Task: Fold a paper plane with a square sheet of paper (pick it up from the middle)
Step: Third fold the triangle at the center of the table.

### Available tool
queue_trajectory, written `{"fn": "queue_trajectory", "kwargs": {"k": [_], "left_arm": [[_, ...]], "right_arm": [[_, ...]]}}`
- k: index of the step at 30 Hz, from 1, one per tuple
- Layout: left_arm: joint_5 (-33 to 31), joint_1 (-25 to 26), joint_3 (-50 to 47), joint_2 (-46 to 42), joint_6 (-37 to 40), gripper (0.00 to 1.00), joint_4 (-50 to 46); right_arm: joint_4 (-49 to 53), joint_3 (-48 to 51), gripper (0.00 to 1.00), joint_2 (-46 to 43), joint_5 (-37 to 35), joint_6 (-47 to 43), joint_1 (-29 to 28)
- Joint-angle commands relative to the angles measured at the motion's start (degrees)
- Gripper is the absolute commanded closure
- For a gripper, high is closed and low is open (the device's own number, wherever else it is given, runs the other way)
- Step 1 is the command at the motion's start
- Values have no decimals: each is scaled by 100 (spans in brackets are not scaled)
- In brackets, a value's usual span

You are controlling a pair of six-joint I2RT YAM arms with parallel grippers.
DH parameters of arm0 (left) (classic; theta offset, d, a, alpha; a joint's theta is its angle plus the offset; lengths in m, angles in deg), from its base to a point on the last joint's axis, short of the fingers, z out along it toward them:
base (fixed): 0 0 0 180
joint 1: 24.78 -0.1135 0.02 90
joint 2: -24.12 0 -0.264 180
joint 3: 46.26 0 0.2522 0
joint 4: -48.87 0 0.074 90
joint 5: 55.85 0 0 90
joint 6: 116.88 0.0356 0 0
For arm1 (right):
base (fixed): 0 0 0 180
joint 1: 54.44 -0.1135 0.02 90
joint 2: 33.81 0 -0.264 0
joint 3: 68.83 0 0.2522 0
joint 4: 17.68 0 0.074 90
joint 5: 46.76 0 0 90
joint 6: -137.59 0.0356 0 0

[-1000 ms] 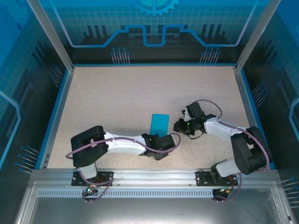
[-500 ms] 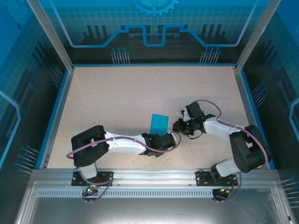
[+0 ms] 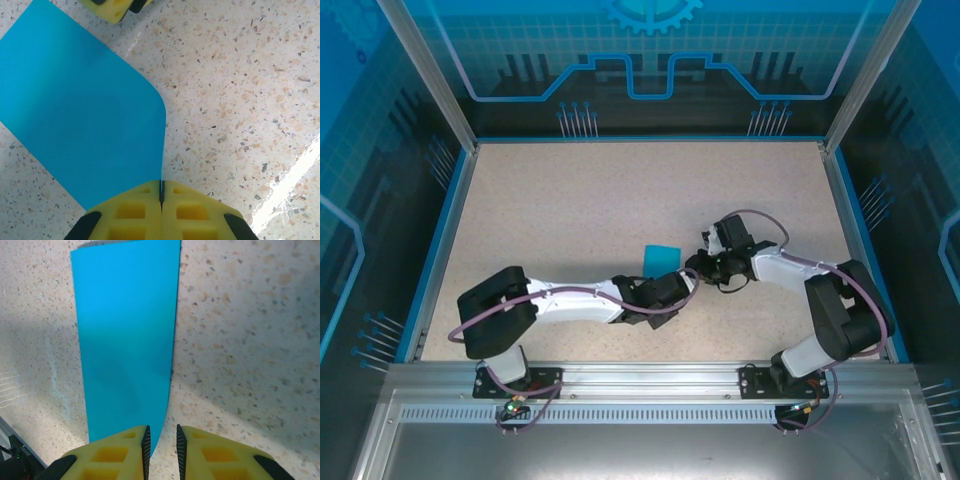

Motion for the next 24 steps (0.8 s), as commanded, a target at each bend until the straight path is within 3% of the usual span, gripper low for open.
{"fn": "queue_trajectory", "kwargs": {"k": [1, 8, 15, 24], "left_arm": [[623, -166, -91, -159, -2, 100, 4], [1273, -413, -56, -184, 1, 100, -56], [1734, -658, -16, -167, 27, 100, -117], [2267, -1107, 140, -99, 108, 100, -226]], "right_arm": [[-75, -271, 77, 183, 232, -141, -87], [-45, -804, 77, 733, 383, -252, -169], [247, -1599, 85, 1686, 292, -440, -320], [1039, -2245, 87, 2407, -379, -883, -507]]}}
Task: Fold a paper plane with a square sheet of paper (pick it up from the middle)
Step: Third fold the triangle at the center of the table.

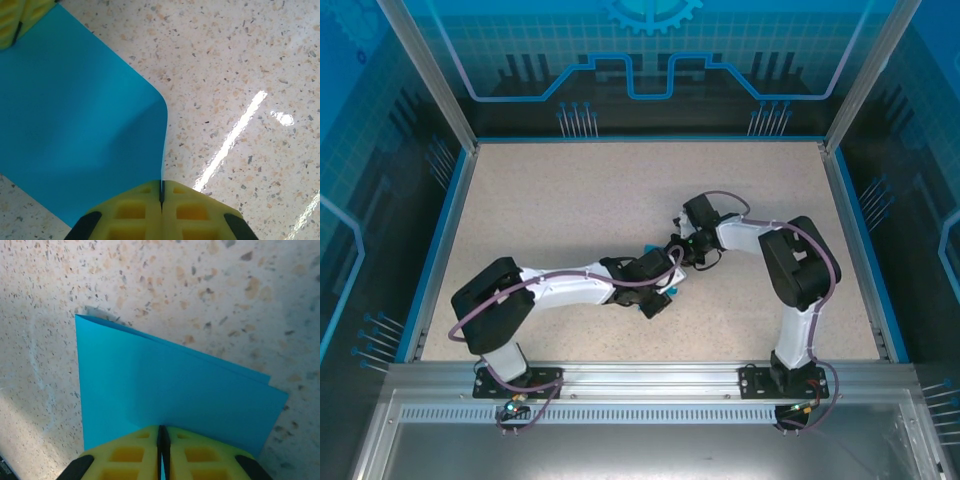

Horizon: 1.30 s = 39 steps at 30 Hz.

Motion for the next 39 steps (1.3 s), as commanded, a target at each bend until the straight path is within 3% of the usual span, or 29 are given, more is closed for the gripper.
{"fn": "queue_trajectory", "kwargs": {"k": [1, 7, 15, 28, 39], "left_arm": [[489, -245, 180, -54, 98, 100, -181], [988, -725, 421, 248, 142, 100, -244], [1039, -1006, 520, 379, 76, 100, -269], [957, -1124, -64, 292, -669, 100, 226], [913, -1135, -83, 351, -766, 100, 319]], "right_arm": [[537, -133, 88, 207, -354, -310, -149], [578, -123, 88, 306, -385, -347, -138], [640, -137, 88, 282, -416, -356, -101], [631, -80, 87, 207, -391, -320, -96], [561, -32, 87, 243, -353, -282, -94]]}}
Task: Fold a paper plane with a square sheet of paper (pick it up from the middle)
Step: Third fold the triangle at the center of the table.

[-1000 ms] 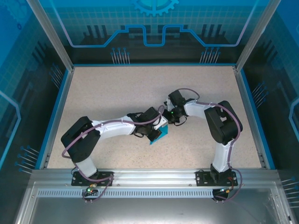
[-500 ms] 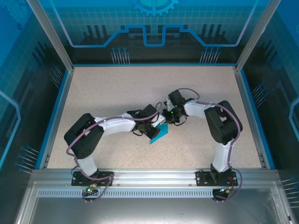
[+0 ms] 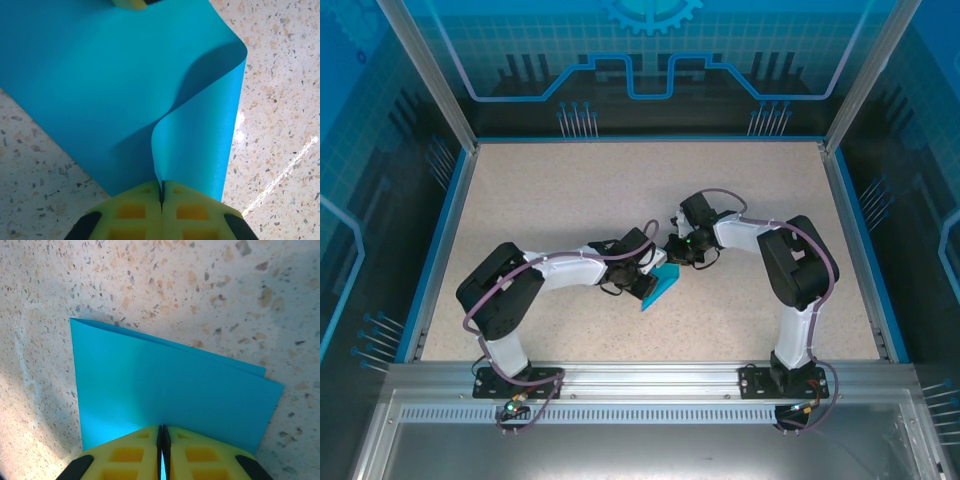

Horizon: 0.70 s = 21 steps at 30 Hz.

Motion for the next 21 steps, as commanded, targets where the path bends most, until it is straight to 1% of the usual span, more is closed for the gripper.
{"fn": "queue_trajectory", "kwargs": {"k": [1, 6, 16, 21], "left_arm": [[35, -39, -9, -48, -36, 100, 58], [-72, -35, -40, -13, -34, 100, 10], [-125, -33, -288, -379, -246, 100, 171], [-107, -36, -216, -219, -230, 100, 186]], "right_arm": [[338, 113, 87, 190, -188, -35, -37], [345, 132, 87, 163, -214, -31, -24], [317, 172, 87, 174, -223, -3, -19], [318, 171, 87, 163, -212, 5, -21]]}}
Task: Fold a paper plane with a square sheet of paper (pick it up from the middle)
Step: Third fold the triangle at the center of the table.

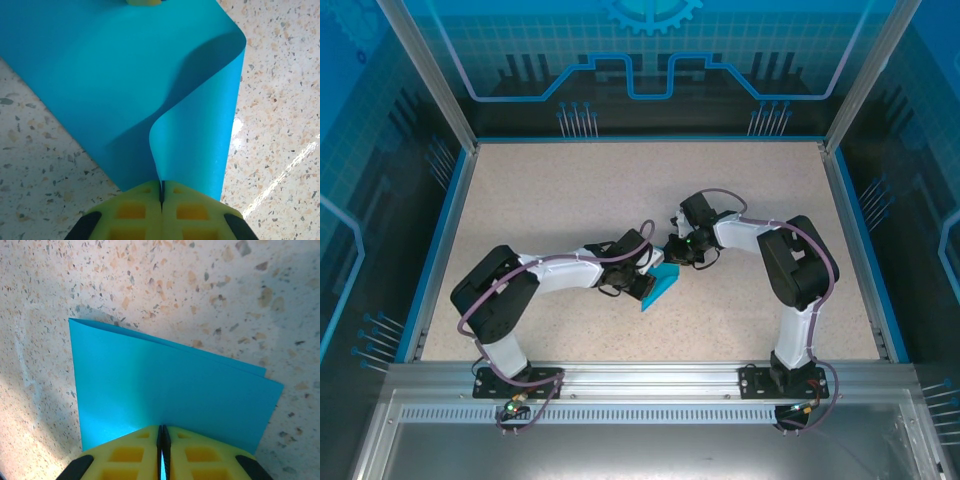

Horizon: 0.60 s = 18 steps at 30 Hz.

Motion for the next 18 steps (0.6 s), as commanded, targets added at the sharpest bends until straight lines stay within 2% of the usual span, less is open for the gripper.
{"fn": "queue_trajectory", "kwargs": {"k": [1, 18], "left_arm": [[-46, -35, 0, 6, -56, 100, 38], [-242, -38, -35, 108, -55, 100, -5]], "right_arm": [[327, 160, 87, 155, -215, 3, -17], [327, 191, 87, 136, -212, 20, -13]]}}
